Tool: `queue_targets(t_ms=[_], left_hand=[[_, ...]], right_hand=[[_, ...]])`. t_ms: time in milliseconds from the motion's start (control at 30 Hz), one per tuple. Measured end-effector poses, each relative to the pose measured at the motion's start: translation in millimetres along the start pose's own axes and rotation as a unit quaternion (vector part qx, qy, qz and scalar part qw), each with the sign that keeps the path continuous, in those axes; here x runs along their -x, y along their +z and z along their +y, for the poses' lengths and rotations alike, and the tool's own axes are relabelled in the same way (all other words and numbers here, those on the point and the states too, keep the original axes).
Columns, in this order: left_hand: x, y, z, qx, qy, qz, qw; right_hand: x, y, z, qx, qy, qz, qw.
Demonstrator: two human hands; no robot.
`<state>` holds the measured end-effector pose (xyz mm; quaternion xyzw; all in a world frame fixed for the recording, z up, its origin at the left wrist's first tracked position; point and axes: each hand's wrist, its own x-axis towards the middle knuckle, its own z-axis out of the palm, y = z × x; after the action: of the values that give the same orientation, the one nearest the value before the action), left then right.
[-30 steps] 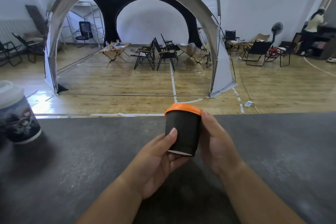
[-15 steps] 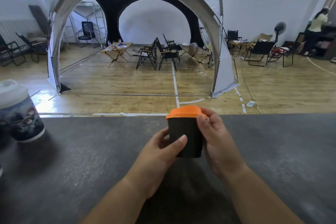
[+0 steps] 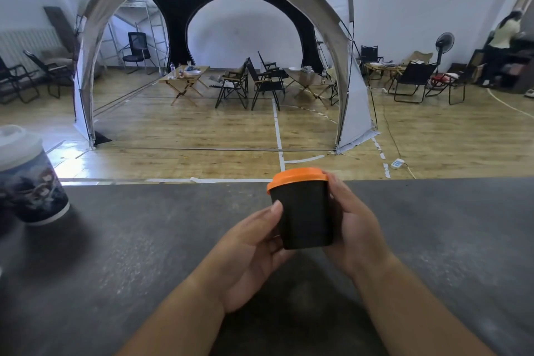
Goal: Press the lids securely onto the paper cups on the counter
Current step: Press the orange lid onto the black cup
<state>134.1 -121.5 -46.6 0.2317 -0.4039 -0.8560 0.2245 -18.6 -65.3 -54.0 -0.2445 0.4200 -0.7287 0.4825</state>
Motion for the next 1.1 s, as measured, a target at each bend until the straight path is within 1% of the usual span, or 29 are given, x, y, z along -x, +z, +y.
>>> queue_targets(t_ms=[67,100,133,200,233,267,300,333,400,467,500,567,633,667,700,767,800,867,933,967,1100], left_hand=[[-2,-3,0,0.000,0.003,0.001,1.000],[-3,-4,0,-0.014,0.014,0.017,1.000],[-4,-5,-1,-0.033,0.028,0.039,0.998],[-5,-7,-5,-0.105,0.064,0.086,0.989],[-6,-7,-6,-0.146,0.077,0.101,0.981],[-6,-6,-7,-0.161,0.080,0.102,0.978],[-5,-5,-8,-0.144,0.070,0.085,0.983],[-4,-3,-7,-0.103,0.050,0.063,0.991],[-3,-2,-5,-0.035,0.032,0.027,0.998],[-5,-5,-5,-0.026,0.048,0.046,0.997],[-6,-7,-6,-0.035,0.060,0.062,0.996],[-6,-6,-6,-0.061,0.081,0.086,0.991],[-6,-8,-7,-0.145,0.107,0.119,0.976],[-5,-7,-6,-0.187,0.116,0.126,0.967],[-5,-7,-7,-0.205,0.118,0.122,0.964],[-4,-5,-7,-0.165,0.103,0.085,0.977],[-3,-3,-7,-0.135,0.096,0.064,0.984],[-5,-4,-9,-0.106,0.100,0.063,0.987],[-8,-6,-10,-0.112,0.113,0.087,0.983],[-8,-7,-10,-0.120,0.119,0.095,0.981],[-8,-12,-8,-0.204,0.156,0.128,0.958]], right_hand=[[0,-1,-1,-0.009,0.031,-0.013,0.999],[-1,-2,0,0.007,0.026,-0.014,1.000],[-1,-1,1,0.035,0.004,-0.010,0.999],[-1,1,3,0.095,-0.061,-0.003,0.994],[0,3,3,0.119,-0.082,0.001,0.990],[0,4,3,0.133,-0.091,0.009,0.987],[0,4,3,0.134,-0.091,0.021,0.987],[0,5,2,0.118,-0.080,0.033,0.989],[-3,0,0,0.059,-0.044,0.042,0.996],[-4,-3,0,0.045,-0.009,0.045,0.998],[-3,-3,1,0.063,-0.007,0.042,0.997],[-3,-1,3,0.110,-0.041,0.041,0.992],[-1,1,5,0.148,-0.080,0.025,0.985],[0,3,5,0.157,-0.089,0.022,0.983],[1,3,4,0.159,-0.089,0.021,0.983],[0,3,3,0.139,-0.069,0.027,0.988],[0,2,1,0.108,-0.053,0.029,0.992],[0,2,-2,0.051,-0.010,0.018,0.998],[1,0,-3,0.059,0.020,0.002,0.998],[1,-1,-3,0.073,0.019,-0.001,0.997],[1,-1,0,0.156,-0.041,-0.002,0.987]])
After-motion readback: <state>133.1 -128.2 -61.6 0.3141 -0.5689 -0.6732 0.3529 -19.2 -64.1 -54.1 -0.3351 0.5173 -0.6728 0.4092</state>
